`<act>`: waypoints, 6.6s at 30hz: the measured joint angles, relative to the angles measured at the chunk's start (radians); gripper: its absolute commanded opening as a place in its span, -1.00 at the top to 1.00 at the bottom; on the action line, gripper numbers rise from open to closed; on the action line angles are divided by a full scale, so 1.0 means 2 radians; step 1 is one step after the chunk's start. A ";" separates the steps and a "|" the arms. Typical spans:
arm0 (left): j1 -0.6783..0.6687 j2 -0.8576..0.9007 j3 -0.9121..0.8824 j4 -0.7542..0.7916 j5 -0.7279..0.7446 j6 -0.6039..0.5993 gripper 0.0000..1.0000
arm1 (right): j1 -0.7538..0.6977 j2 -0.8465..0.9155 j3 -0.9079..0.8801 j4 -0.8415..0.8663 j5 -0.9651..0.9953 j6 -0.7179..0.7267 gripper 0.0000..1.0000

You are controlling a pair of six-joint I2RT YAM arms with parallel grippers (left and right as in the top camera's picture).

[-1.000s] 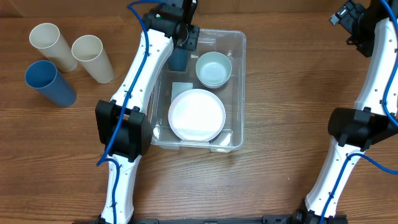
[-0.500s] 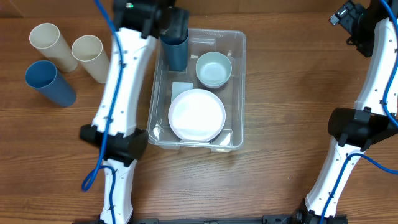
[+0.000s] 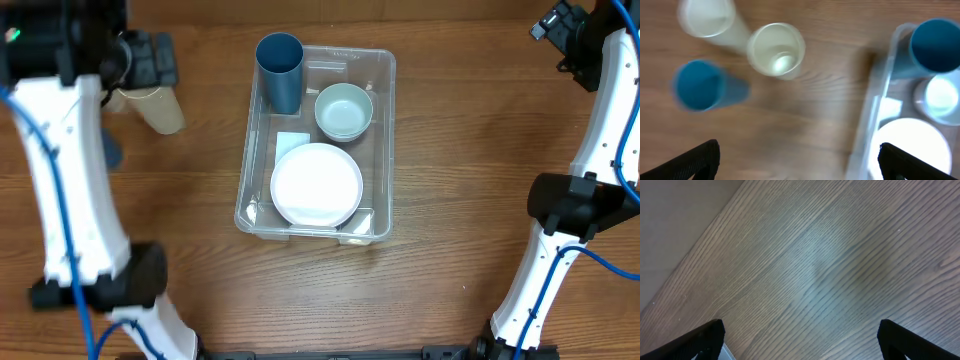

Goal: Pack container
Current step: 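Move the left gripper to the second teal cup and grip it, then lift the second teal cup into the first teal cup in the bin, then move the left gripper to a beige cup and grip it, then carry the beige cup into the bin beside the teal cups and release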

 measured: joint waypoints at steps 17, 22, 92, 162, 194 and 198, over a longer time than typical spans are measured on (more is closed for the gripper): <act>0.166 -0.067 -0.284 0.172 -0.010 0.088 -1.00 | 0.000 0.000 0.000 0.000 0.000 0.000 -1.00; 0.166 -0.045 -0.316 0.210 0.012 0.123 -1.00 | 0.000 0.000 0.000 0.000 0.000 0.000 -1.00; -0.123 -0.052 -0.157 0.270 0.157 0.122 0.92 | 0.000 0.000 0.000 0.000 0.000 0.000 -1.00; -0.001 0.116 -0.288 0.334 0.014 0.133 0.92 | 0.000 0.000 0.000 -0.001 0.000 0.000 -1.00; -0.252 0.149 -0.002 0.062 0.035 0.141 0.92 | 0.000 0.000 0.000 -0.001 0.000 0.000 -1.00; -0.252 0.203 -0.002 0.062 0.016 0.142 0.92 | 0.000 0.000 0.000 -0.001 0.000 0.000 -1.00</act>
